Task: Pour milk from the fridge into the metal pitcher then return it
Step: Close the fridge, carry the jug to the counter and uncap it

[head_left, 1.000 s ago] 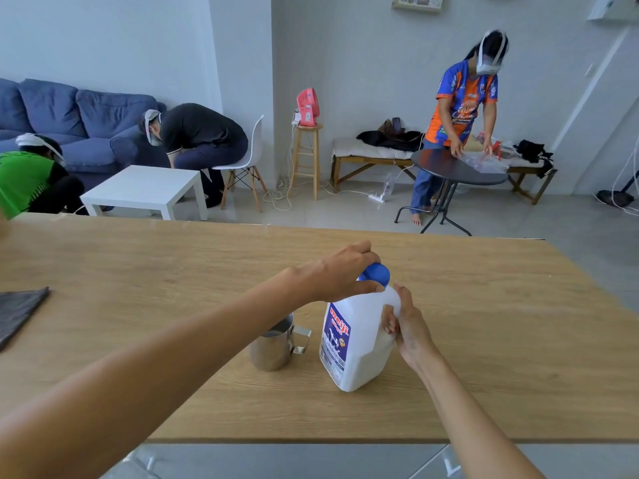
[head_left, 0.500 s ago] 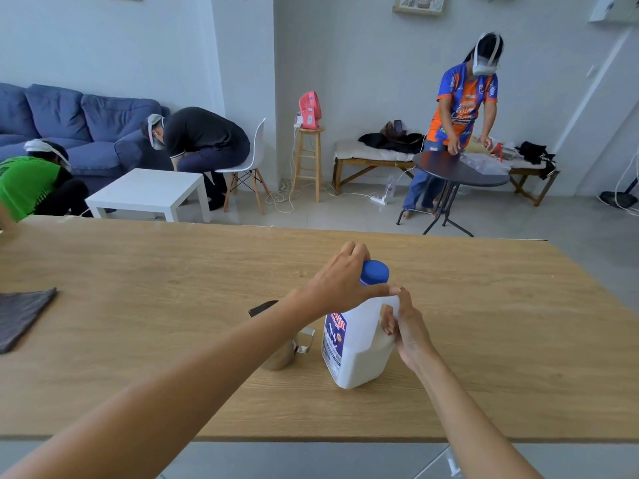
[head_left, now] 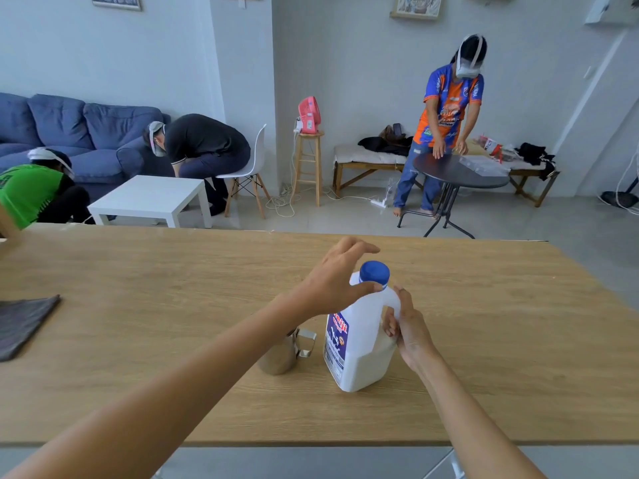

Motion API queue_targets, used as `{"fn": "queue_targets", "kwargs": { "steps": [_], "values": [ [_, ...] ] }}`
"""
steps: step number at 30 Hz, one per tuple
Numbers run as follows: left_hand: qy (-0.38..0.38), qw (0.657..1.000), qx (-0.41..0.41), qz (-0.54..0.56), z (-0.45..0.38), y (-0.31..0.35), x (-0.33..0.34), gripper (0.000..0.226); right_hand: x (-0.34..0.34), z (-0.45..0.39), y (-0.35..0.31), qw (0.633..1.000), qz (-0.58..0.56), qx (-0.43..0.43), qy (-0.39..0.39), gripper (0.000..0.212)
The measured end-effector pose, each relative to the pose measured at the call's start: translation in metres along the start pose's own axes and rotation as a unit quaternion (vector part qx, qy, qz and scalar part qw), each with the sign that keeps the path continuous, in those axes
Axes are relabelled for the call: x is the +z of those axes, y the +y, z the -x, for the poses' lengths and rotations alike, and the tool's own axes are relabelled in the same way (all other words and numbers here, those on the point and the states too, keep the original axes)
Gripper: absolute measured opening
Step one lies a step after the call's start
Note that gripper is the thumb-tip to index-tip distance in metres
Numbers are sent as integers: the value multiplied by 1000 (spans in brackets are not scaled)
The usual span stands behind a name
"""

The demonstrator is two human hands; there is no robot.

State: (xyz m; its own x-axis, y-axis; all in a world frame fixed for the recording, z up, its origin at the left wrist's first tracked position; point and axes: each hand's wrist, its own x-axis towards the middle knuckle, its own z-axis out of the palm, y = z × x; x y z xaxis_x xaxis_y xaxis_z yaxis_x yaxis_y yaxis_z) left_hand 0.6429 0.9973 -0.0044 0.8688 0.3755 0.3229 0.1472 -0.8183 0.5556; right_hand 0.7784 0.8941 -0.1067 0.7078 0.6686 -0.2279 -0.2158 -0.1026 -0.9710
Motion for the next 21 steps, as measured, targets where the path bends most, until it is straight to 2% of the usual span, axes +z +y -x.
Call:
{"fn": "queue_targets", "kwargs": {
  "steps": [4, 6, 9, 14, 18, 21],
  "values": [
    [-105, 994, 16, -25, -13, 4, 2, 53, 2, 2, -2, 1000, -11, -6, -9, 50],
    [-121, 991, 22, -52, -19, 4, 4, 49, 2, 2, -1, 1000, -15, -11, -12, 60],
    [-105, 993, 15, -58, -23, 4, 5, 43, 2, 1, 0, 1000, -22, -9, -2, 71],
    [-37, 997, 2, -63, -16, -7, -7, 44, 3, 3, -4, 1000, -3, 0, 4, 55],
    [1, 995, -54, -79, 5, -43, -31, 46, 2, 4, -4, 1000, 1, 6, 3, 52],
    [18, 985, -132, -109, 30, -86, -49, 45, 2, 3, -4, 1000, 1, 10, 3, 52]
  ]
}}
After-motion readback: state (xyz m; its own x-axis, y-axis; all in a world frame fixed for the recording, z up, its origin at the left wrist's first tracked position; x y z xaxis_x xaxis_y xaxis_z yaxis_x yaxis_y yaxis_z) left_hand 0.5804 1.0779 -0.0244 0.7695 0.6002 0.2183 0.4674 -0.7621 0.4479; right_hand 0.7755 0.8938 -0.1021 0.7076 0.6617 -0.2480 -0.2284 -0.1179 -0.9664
